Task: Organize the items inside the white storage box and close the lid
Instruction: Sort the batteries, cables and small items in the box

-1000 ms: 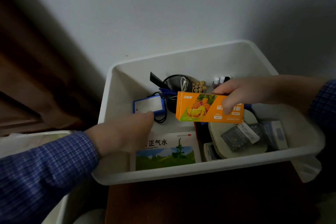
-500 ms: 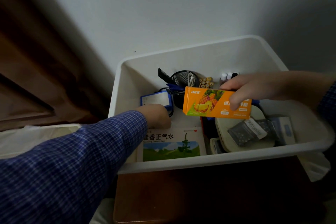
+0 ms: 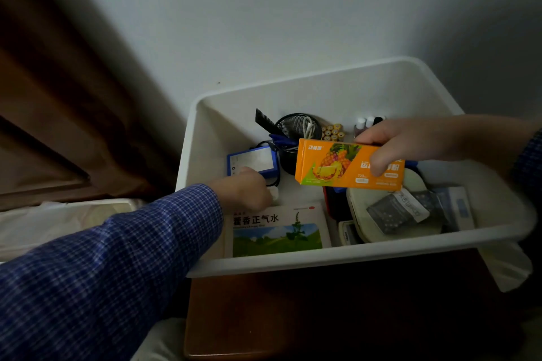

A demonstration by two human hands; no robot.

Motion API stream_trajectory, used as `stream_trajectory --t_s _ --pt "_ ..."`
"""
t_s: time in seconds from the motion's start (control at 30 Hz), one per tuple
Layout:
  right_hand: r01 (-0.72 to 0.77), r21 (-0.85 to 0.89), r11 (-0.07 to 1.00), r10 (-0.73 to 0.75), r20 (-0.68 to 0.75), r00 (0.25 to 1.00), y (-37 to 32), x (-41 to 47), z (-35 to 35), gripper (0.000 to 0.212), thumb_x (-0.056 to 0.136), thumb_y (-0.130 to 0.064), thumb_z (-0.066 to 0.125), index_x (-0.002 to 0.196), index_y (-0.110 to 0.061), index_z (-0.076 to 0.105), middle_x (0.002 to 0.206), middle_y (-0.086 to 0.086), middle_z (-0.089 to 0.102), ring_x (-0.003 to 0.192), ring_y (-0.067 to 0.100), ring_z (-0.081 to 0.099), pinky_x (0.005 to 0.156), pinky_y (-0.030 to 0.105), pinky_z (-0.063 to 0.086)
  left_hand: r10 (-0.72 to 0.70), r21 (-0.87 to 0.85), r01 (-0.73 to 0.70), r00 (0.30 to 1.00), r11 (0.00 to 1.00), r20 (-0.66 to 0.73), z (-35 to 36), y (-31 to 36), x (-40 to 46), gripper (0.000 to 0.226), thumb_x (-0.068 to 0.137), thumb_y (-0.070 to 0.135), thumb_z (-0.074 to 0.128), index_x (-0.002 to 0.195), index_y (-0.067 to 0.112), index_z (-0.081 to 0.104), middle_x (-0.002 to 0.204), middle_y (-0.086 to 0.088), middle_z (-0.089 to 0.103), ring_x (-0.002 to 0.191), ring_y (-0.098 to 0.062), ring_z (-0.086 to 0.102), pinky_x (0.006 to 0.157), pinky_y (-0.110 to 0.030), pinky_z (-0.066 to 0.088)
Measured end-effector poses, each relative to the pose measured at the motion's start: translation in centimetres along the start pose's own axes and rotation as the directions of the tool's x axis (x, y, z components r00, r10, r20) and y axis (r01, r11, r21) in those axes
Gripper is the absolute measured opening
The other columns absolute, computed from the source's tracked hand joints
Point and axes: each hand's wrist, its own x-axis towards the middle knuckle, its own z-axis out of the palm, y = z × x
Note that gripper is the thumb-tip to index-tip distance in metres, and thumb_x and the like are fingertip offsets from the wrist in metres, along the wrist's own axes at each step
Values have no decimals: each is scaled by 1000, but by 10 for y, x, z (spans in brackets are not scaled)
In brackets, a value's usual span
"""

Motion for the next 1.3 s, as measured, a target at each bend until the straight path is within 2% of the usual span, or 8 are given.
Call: stream_trajectory --t_s 0.2,0.3,0.4,0.5,0.73,0.83,1.0,1.3 --pt "1 -7 1000 -1 21 1000 -4 -4 0 52 62 -30 67 112 -16 68 99 2 74 92 18 72 78 25 56 34 268 -81 984 960 174 6 7 -6 47 102 17 43 141 -5 32 129 -19 56 118 -29 57 93 -30 43" --pt "16 -25 1000 -17 -33 999 -7 -6 1 55 61 -30 65 111 -9 68 100 9 73 93 24 70 77 29 55 -6 115 -9 991 993 134 14 5 -4 76 91 18 66 147 -2 18 130 -15 54 116 -26 58 89 -29 50" --pt "99 -117 988 -108 -75 991 -15 -10 -1 45 62 -30 64 97 -1 66 91 20 67 82 40 65 71 38 48 111 102 -123 987 987 116 5 -5 -11 76 80 21 80 141 10 37 115 -3 55 100 -19 57 74 -25 49" --pt "126 -122 985 -129 -20 991 -34 -16 -8 31 69 -34 64 91 -12 67 79 6 69 71 23 65 67 32 50 206 67 -202 977 977 -52 -16 -25 -23 45 80 13 76 120 12 56 103 2 59 90 -17 58 69 -26 50" --pt "185 -397 899 -99 229 968 -79 22 40 32 91 -29 72 120 -23 60 109 -6 74 89 5 71 75 19 58 198 -580 -343 933 739 -300 -49 -38 -40 15 89 2 60 96 14 65 93 -9 72 87 -24 70 82 -39 60" --pt "214 -501 839 -88 263 961 -83 51 70 31 94 -32 67 121 -18 64 107 -2 73 90 12 70 69 20 55 318 -328 -369 927 870 -199 -48 -32 -38 15 91 6 53 87 10 67 83 -8 72 77 -22 66 78 -39 57" --pt "197 -617 762 -67 227 972 -69 74 95 21 96 -33 59 84 -18 68 81 1 66 66 17 62 54 26 47 275 196 -366 885 910 376 -29 -19 -35 17 95 27 61 80 22 57 79 5 60 71 -11 58 63 -24 45" --pt "178 -662 728 -32 227 973 -51 81 93 23 94 -44 61 83 -24 65 79 -4 66 68 15 65 54 28 49 257 324 -342 926 882 277 -7 -19 -29 30 95 26 63 123 15 58 90 3 55 79 -14 55 75 -30 49"
